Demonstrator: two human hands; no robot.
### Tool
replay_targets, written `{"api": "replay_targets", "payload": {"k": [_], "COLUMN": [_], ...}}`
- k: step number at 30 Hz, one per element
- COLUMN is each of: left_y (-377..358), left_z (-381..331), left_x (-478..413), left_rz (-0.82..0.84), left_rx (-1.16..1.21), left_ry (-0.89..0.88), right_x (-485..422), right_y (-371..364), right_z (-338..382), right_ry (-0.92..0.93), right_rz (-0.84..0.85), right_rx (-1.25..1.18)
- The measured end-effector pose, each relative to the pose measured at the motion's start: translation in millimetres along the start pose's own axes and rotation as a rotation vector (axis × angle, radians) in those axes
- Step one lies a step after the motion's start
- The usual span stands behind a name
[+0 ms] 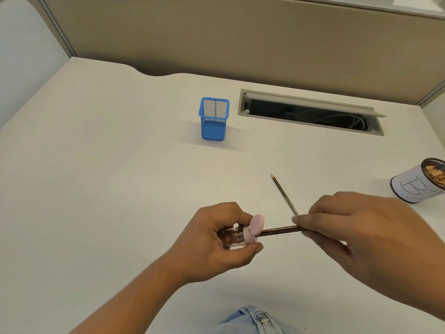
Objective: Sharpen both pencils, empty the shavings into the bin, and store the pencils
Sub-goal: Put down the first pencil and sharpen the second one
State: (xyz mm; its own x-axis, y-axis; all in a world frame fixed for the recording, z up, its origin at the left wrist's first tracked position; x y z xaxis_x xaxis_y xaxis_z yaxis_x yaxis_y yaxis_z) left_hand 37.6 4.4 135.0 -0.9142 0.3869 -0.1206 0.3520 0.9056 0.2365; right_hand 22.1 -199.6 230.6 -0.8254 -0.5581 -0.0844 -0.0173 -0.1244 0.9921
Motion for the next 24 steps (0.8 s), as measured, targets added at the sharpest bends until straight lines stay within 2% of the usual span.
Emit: {"api": "replay_targets", "payload": {"k": [3, 7, 11, 13, 15, 16, 18, 19, 21, 22, 24], "left_y": [-1.2, 0.9, 1.4, 1.4, 1.7, 1.0, -3.3, -5.7, -7.4, -6.5, -4.2], "left_z": [-4.2, -11.6, -18.2, -22.3, -26.5, -28.7, -31.8, -32.0, -31.0, -28.9, -22.9], "left_x": [0.9, 1.7, 2.4, 1.7, 0.5, 0.3, 1.7, 2.9, 3.1, 2.3, 0.6], "left_rz": [0.005, -0.009, -0.062, -0.086, -0.086, -0.066, -0.002, 0.026, 0.043, 0.031, -0.009], "left_rx": [0.032, 0.084, 0.008, -0.068, -0.174, -0.254, -0.397, -0.424, -0.372, -0.305, -0.149], "left_ry": [0.045, 0.081, 0.006, -0.083, -0.186, -0.242, -0.345, -0.364, -0.307, -0.243, -0.093], "right_x": [-1.3, 0.5, 1.7, 0.3, -4.2, -6.4, -5.2, -3.8, -3.7, -4.1, -6.4], "right_y": [7.2, 6.4, 5.1, 5.2, 2.4, -1.8, -13.4, -18.3, -20.3, -19.1, -11.3], "right_z": [0.1, 1.3, 5.3, 5.8, 2.8, -1.5, -8.6, -10.3, -12.3, -12.6, -12.5], "right_ry": [0.088, 0.181, 0.193, 0.108, -0.113, -0.268, -0.597, -0.691, -0.703, -0.657, -0.481], "right_rz": [-0.096, -0.184, -0.216, -0.16, -0.05, 0.077, 0.325, 0.432, 0.529, 0.512, 0.35], "right_rx": [0.106, 0.118, 0.137, 0.059, -0.056, -0.184, -0.623, -0.774, -0.789, -0.7, -0.443]}}
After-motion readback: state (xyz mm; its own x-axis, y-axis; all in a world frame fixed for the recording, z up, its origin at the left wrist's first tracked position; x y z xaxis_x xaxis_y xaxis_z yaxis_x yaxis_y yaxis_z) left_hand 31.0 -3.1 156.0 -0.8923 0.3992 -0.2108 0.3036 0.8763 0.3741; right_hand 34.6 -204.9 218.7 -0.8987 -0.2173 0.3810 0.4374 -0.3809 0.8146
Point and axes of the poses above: each hand's wrist, its own x-axis away from the middle knuckle, its own y-axis out of the back of the hand, z = x × y, the point moved 4 cm from there along -x, towards the middle knuckle, and after that the axes turned 1 degree about -z, right-handed, at the moved point
